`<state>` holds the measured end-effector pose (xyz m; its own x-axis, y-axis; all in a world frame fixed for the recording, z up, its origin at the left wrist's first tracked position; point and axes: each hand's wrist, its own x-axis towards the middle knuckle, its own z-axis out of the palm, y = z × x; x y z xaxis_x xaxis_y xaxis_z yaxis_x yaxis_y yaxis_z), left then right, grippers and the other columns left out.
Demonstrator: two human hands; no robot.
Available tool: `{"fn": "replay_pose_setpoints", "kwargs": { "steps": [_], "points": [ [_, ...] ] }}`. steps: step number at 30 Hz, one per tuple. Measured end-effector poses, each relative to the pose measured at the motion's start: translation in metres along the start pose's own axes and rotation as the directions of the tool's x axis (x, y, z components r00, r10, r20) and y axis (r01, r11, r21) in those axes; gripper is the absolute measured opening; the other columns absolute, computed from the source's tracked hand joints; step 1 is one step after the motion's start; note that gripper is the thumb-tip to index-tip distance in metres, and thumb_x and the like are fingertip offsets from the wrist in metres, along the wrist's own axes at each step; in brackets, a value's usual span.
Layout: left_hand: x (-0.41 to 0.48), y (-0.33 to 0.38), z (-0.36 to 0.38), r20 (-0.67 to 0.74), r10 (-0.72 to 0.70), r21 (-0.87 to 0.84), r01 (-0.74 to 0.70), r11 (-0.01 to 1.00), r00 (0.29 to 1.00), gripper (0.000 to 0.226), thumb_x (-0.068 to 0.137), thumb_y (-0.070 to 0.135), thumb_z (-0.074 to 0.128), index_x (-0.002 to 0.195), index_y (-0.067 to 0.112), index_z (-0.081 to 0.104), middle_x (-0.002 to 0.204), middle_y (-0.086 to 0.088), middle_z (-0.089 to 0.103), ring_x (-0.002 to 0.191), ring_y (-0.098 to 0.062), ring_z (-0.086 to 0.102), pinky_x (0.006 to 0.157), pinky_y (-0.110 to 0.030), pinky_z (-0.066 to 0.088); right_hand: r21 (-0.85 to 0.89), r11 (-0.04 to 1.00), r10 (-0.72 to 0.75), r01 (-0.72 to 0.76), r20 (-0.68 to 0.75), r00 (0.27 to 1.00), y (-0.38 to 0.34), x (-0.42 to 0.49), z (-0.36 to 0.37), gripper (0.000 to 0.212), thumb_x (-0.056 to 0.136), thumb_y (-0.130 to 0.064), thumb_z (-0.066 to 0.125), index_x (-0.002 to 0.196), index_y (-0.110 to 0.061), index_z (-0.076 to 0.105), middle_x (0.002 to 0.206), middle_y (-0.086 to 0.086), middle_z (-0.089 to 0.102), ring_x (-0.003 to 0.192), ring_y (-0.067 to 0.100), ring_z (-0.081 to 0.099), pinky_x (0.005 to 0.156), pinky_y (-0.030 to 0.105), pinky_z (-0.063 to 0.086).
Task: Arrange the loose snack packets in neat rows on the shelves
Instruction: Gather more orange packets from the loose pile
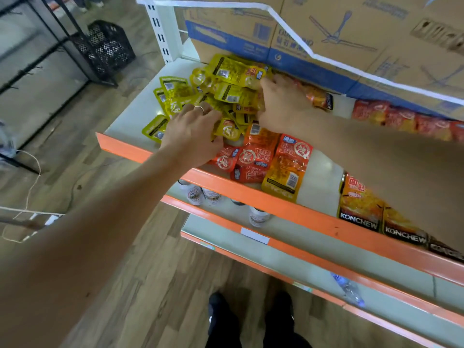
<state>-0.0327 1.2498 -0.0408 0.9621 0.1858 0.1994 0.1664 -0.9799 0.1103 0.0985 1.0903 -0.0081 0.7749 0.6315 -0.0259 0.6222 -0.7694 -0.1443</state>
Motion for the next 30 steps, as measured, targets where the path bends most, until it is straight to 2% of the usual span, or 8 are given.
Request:
{"fn": "replay_pose_setpoints", "kwargs": {
  "steps": [4, 14, 19, 22, 24, 26, 28, 30],
  "points": [
    [-0.005, 0.001, 0.005, -0.036, 0.021, -0.074, -0.023, 0.997, 0.999, 0.045, 0.079, 0.027, 0.058, 0.121, 0.014, 0.069, 0.123, -0.011, 0.061, 0.111, -0.041, 0.053, 0.086, -0.053, 0.053, -0.025, 0.999, -0.032, 0.033, 0.002, 0.999, 0.000, 0.002, 0.006, 0.068, 0.085, -0.023, 0.065, 0.147, -0.014, 0.037, 0.143, 0.019, 0.037, 0.136, 0.038, 0.033, 0.111, 0.054, 0.034],
    [-0.013, 0.002, 0.015, -0.212, 0.067, -0.245, -0.120, 0.962, 0.975, 0.038, 0.076, -0.007, 0.053, 0.106, 0.006, 0.072, 0.116, -0.018, 0.060, 0.109, -0.042, 0.056, 0.085, -0.047, 0.051, -0.135, 0.984, -0.135, 0.114, -0.154, 0.979, 0.004, -0.007, 0.016, 0.052, 0.082, -0.017, 0.069, 0.131, -0.011, 0.053, 0.132, 0.018, 0.047, 0.128, 0.037, 0.038, 0.103, 0.052, 0.037],
    [-0.016, 0.000, 0.011, -0.364, 0.087, -0.266, -0.193, 0.944, 0.927, 0.019, 0.090, -0.003, 0.056, 0.101, 0.003, 0.071, 0.111, -0.014, 0.066, 0.096, -0.036, 0.064, 0.081, -0.046, 0.053, 0.069, 0.975, -0.180, 0.214, -0.329, 0.927, 0.013, -0.017, 0.014, 0.030, 0.089, -0.005, 0.066, 0.118, -0.013, 0.070, 0.106, 0.013, 0.064, 0.107, 0.034, 0.056, 0.094, 0.044, 0.043],
    [-0.021, 0.009, -0.003, -0.387, -0.108, -0.410, -0.065, 0.910, 0.916, 0.017, 0.092, 0.005, 0.059, 0.104, 0.006, 0.071, 0.104, -0.004, 0.072, 0.094, -0.021, 0.067, 0.087, -0.028, 0.050, 0.231, 0.942, -0.165, 0.242, -0.307, 0.937, 0.018, -0.031, 0.004, 0.036, 0.094, -0.013, 0.065, 0.130, -0.008, 0.063, 0.118, 0.016, 0.066, 0.107, 0.030, 0.060, 0.089, 0.035, 0.043],
    [-0.023, 0.018, -0.015, -0.338, -0.329, -0.552, 0.098, 0.828, 0.882, 0.016, 0.091, 0.013, 0.060, 0.104, 0.011, 0.069, 0.093, 0.005, 0.070, 0.084, -0.005, 0.060, 0.082, -0.015, 0.046, 0.327, 0.914, -0.141, 0.242, -0.304, 0.942, 0.022, -0.041, -0.001, 0.042, 0.094, -0.018, 0.067, 0.134, -0.006, 0.059, 0.110, 0.014, 0.068, 0.093, 0.022, 0.060, 0.074, 0.028, 0.037],
    [-0.024, 0.029, -0.026, -0.270, -0.476, -0.709, 0.162, 0.687, 0.837, 0.010, 0.088, 0.019, 0.058, 0.092, 0.024, 0.066, 0.078, -0.001, 0.066, 0.071, -0.009, 0.055, 0.072, -0.028, 0.050, 0.390, 0.886, -0.126, 0.250, -0.318, 0.940, 0.024, -0.054, -0.009, 0.041, 0.091, -0.022, 0.071, 0.127, -0.005, 0.063, 0.091, 0.007, 0.065, 0.082, 0.020, 0.059, 0.067, 0.025, 0.030],
    [-0.029, 0.044, -0.037, -0.194, -0.549, -0.827, 0.165, 0.537, 0.813, 0.009, 0.086, 0.021, 0.058, 0.082, 0.028, 0.062, 0.068, -0.007, 0.063, 0.063, -0.015, 0.051, 0.059, -0.037, 0.047, 0.479, 0.838, -0.125, 0.261, -0.298, 0.946, 0.026, -0.071, -0.016, 0.030, 0.087, -0.023, 0.075, 0.111, -0.006, 0.068, 0.088, 0.000, 0.064, 0.083, 0.019, 0.060, 0.067, 0.024, 0.031],
    [-0.037, 0.068, -0.048, -0.086, -0.594, -0.912, 0.177, 0.370, 0.800, 0.005, 0.082, 0.023, 0.064, 0.080, 0.026, 0.067, 0.068, -0.002, 0.064, 0.064, -0.017, 0.054, 0.064, -0.038, 0.050, 0.607, 0.766, -0.082, 0.213, -0.237, 0.968, 0.028, -0.089, -0.024, 0.021, 0.084, -0.024, 0.079, 0.097, -0.014, 0.066, 0.087, -0.004, 0.065, 0.083, 0.016, 0.061, 0.067, 0.025, 0.035]
  ]
}}
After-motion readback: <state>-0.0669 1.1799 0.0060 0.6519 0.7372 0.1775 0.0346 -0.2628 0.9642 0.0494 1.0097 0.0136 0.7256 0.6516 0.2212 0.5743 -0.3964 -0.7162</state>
